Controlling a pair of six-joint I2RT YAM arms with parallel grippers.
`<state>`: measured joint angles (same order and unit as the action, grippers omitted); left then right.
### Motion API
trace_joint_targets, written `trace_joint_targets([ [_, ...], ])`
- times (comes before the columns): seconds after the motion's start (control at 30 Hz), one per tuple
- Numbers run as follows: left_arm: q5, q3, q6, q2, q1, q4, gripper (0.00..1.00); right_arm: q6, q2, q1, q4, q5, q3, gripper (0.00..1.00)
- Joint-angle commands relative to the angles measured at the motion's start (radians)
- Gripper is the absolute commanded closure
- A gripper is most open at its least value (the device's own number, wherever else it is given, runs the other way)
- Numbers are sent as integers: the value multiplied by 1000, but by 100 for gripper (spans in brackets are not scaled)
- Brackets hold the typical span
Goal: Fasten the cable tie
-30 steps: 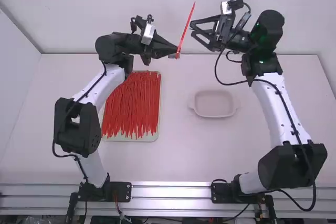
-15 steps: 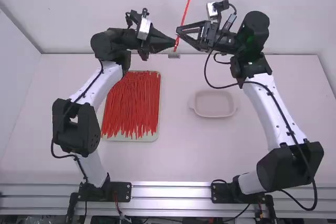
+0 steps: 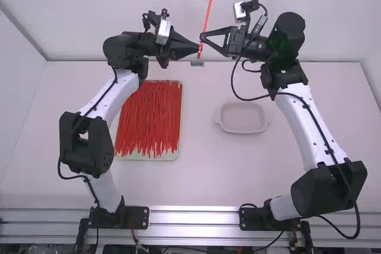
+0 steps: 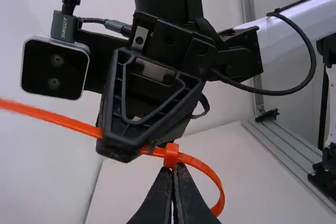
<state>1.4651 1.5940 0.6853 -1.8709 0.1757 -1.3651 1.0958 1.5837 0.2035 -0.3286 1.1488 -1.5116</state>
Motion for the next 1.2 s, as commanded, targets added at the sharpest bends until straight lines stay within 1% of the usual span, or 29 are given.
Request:
trace_joint_targets([
  [0.0, -38, 23, -1, 10, 0, 4, 98, -11, 0, -3, 0, 22, -25, 100],
  [0.07, -55, 23, -2, 10, 1, 24, 98, -31, 0, -13, 1, 35, -25, 100],
  [0.1, -65, 23, -1, 10, 1, 35, 94, -31, 0, -15, 4, 41, -25, 100],
  [0.13, -86, 23, -1, 10, 0, 68, 78, -47, 0, -16, 26, 44, -25, 100],
  [0.17, -95, 23, -1, 10, -3, 84, 71, -56, 0, -16, 37, 44, -25, 100],
  [0.2, -118, 23, -1, 10, -13, 131, 50, -86, 0, -16, 67, 44, -25, 100],
  [0.23, -124, 23, -2, 10, -16, 154, 38, -99, 0, -19, 85, 44, -25, 100],
  [0.27, -122, 23, -13, 10, -20, 186, 1, -121, 0, -30, 119, 44, -25, 100],
  [0.37, -117, 23, -57, 10, -19, 253, 1, -151, 0, -70, 136, 65, -25, 100],
  [0.47, -108, 23, -89, 10, -19, 377, 1, -217, 0, -114, 191, 73, -25, 100],
  [0.6, -67, 23, -190, 10, -19, 583, 1, -386, 0, -145, 367, 29, -25, 100],
  [0.67, -71, 23, -291, 10, -19, 781, 1, -526, 0, -155, 517, -26, -25, 100],
  [0.7, -71, 23, -307, 10, -21, 806, 1, -543, 0, -157, 534, -32, -25, 100],
  [0.77, -71, 23, -390, 10, -44, 958, 1, -686, 0, -172, 669, -90, -25, 100],
  [0.8, -71, 23, -395, 10, -46, 967, 1, -696, 0, -173, 679, -96, -25, 100],
  [0.83, -74, 23, -434, 10, -60, 1041, 1, -758, 0, -180, 748, -147, -25, 100],
  [0.87, -87, 23, -451, 10, -65, 1083, 1, -788, 0, -182, 786, -180, -25, 100],
  [0.97, -172, 23, -535, 10, -72, 1266, 1, -869, 0, -184, 900, -279, -25, 100],
  [1.0, -219, 23, -599, 10, -69, 1374, 1, -902, 0, -184, 957, -333, -25, 100],
  [1.1, -256, 23, -682, 10, -68, 1504, 1, -945, 0, -181, 1037, -436, -22, 100],
  [1.13, -264, 23, -733, 10, -63, 1567, 1, -947, 0, -172, 1053, -490, -11, 100],
  [1.17, -271, 23, -753, 10, -64, 1593, 1, -947, 0, -167, 1056, -510, -5, 100],
])
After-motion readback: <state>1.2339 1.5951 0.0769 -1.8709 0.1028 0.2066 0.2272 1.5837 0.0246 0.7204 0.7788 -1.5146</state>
